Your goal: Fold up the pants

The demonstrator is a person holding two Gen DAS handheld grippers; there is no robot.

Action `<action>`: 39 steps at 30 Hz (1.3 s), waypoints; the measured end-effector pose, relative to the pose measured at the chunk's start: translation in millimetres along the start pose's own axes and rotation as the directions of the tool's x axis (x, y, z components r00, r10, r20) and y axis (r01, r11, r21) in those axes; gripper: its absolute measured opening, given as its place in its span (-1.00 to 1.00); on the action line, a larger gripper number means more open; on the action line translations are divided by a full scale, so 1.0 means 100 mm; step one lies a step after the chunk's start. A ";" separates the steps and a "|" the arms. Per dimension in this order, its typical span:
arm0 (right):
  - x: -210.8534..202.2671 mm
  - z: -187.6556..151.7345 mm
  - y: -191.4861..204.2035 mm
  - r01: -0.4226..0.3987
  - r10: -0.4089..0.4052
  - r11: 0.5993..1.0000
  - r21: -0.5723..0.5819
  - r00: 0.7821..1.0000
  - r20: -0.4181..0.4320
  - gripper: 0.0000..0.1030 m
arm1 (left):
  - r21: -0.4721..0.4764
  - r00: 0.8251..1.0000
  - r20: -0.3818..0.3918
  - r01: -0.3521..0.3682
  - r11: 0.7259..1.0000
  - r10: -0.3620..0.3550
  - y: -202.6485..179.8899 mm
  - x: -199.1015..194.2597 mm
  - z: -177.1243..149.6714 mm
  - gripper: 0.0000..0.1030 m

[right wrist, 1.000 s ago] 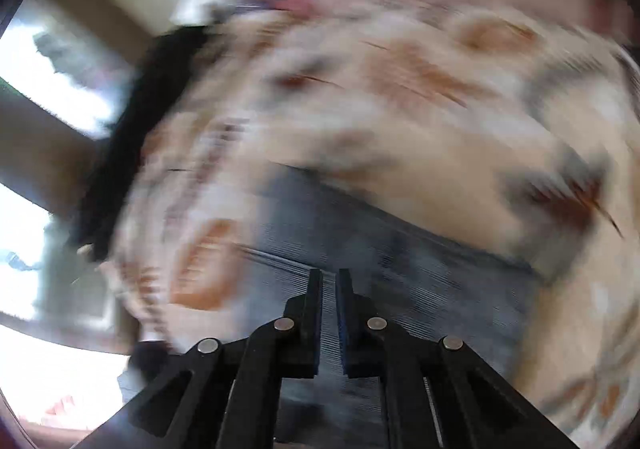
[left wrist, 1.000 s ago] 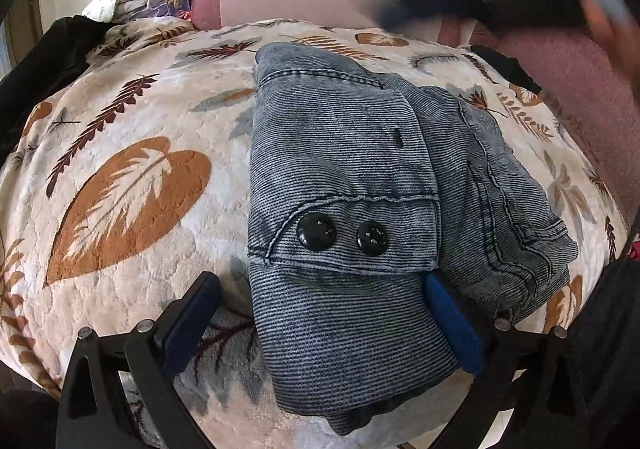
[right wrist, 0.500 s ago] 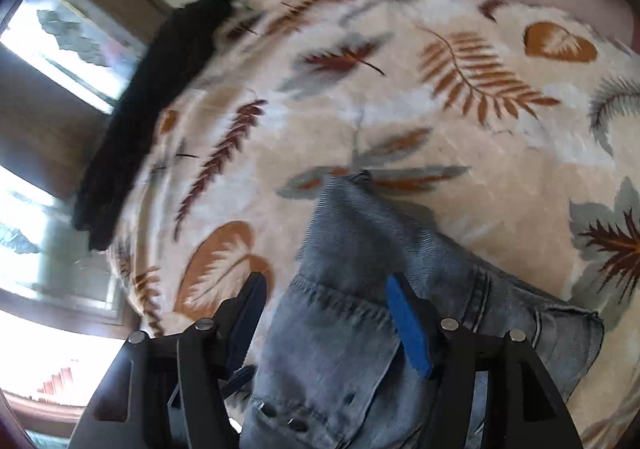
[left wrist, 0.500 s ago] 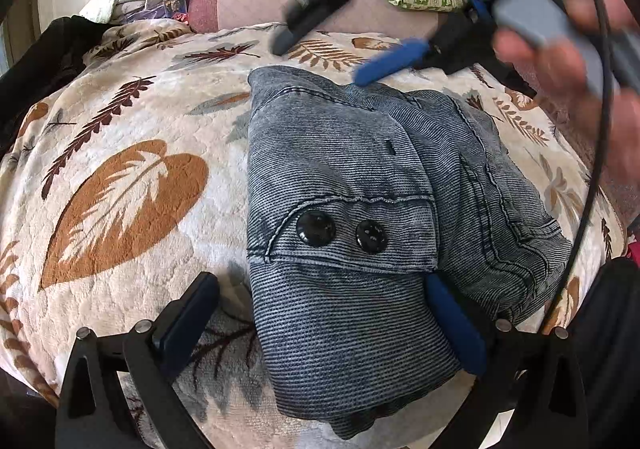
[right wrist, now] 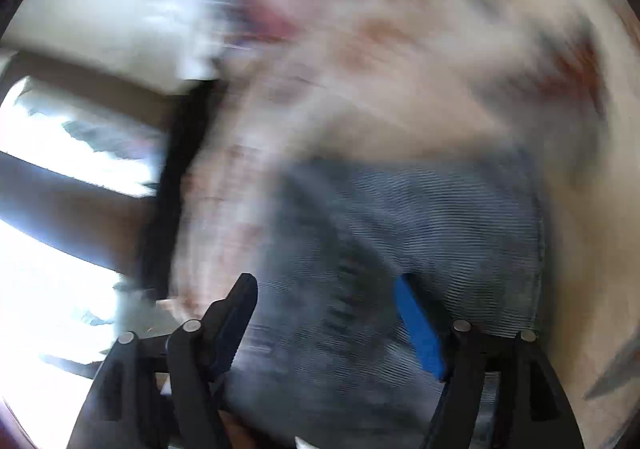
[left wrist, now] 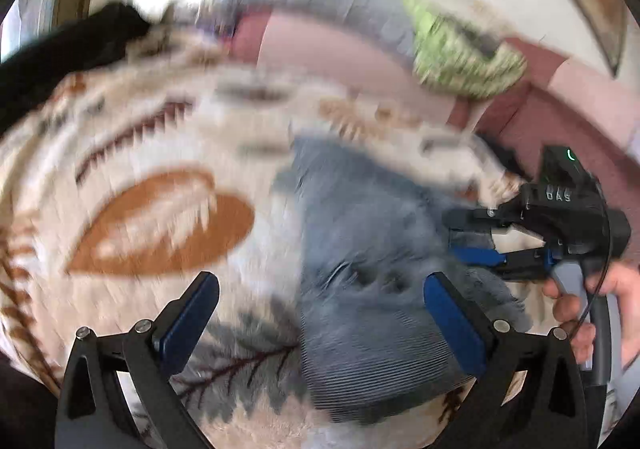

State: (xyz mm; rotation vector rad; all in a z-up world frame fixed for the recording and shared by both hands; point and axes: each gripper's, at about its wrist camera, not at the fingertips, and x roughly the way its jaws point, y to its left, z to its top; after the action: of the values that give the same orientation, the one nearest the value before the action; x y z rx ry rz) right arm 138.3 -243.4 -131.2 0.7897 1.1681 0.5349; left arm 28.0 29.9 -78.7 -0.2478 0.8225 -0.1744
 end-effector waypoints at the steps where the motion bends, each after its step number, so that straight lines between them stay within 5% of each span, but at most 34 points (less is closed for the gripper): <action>1: -0.06 0.01 -0.05 -0.049 0.049 0.998 0.039 0.999 0.002 -0.17 | -0.007 0.999 -0.052 -0.010 1.000 0.010 0.01 0.10 -0.03 0.99; 7: -0.41 -0.07 0.25 -0.133 0.137 0.988 -0.076 0.989 0.055 0.34 | 0.029 0.995 0.087 -0.042 0.999 0.039 -0.05 -0.13 -0.02 0.99; 9: -0.31 -0.12 0.11 -0.038 0.043 0.997 -0.070 0.997 0.069 0.58 | 0.057 0.999 -0.007 -0.042 0.997 0.042 -0.08 0.03 -0.09 0.99; 10: -0.18 -0.14 -0.05 -0.001 0.002 1.000 -0.020 1.000 0.025 0.44 | 0.064 0.998 -0.051 -0.037 0.997 0.040 -0.07 0.14 -0.14 1.00; 12: -0.28 -0.11 -0.10 -0.049 0.047 0.998 0.036 0.998 0.038 0.39 | 0.072 0.999 -0.024 -0.047 0.996 0.049 -0.11 0.12 -0.15 1.00; 18: -0.50 0.28 0.42 -0.135 0.141 0.989 -0.064 0.985 0.101 0.42 | 0.070 0.999 -0.028 -0.035 0.997 0.037 -0.14 0.16 -0.16 1.00; 21: -0.08 0.45 0.16 -0.050 0.051 0.999 -0.021 0.998 0.039 0.49 | 0.077 0.999 -0.025 -0.032 0.997 0.034 -0.12 0.15 -0.15 1.00; 22: 0.07 0.45 -0.05 -0.003 0.003 0.999 0.041 1.000 0.004 0.38 | 0.076 0.999 -0.027 -0.025 0.997 0.027 -0.11 0.14 -0.16 1.00; 24: -0.02 0.40 -0.17 -0.086 0.079 0.991 0.103 0.994 0.070 0.36 | 0.079 0.999 -0.024 -0.022 0.997 0.024 -0.09 0.12 -0.16 1.00; 27: -0.33 0.23 0.00 -0.048 0.041 0.996 0.070 0.994 0.106 0.39 | 0.077 1.000 -0.022 -0.015 0.997 0.017 -0.08 0.09 -0.15 1.00; 32: -0.57 -0.34 0.26 -0.131 0.134 0.990 -0.043 0.988 0.076 0.45 | 0.039 1.000 0.005 -0.015 0.999 0.015 -0.06 -0.06 -0.05 0.99; 34: -0.46 -0.60 0.10 -0.100 0.101 0.994 -0.031 0.994 0.037 0.50 | 0.020 0.999 0.016 -0.030 0.999 0.029 -0.05 -0.12 -0.01 0.99; 38: -0.35 -0.72 -0.13 -0.081 0.081 0.997 0.017 0.997 0.021 0.30 | 0.046 0.980 -0.145 -0.130 0.990 0.135 -0.06 0.12 -0.01 1.00; 39: -0.39 -0.70 -0.07 -0.064 0.064 0.998 0.016 0.998 0.019 0.32 | 0.015 0.985 -0.127 -0.120 0.993 0.121 -0.04 0.07 0.01 1.00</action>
State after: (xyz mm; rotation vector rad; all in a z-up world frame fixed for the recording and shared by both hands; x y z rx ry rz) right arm 59.4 -258.0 -126.2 0.8468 1.1346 0.5705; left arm 33.6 24.8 -81.9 -0.1802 0.9612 -0.0803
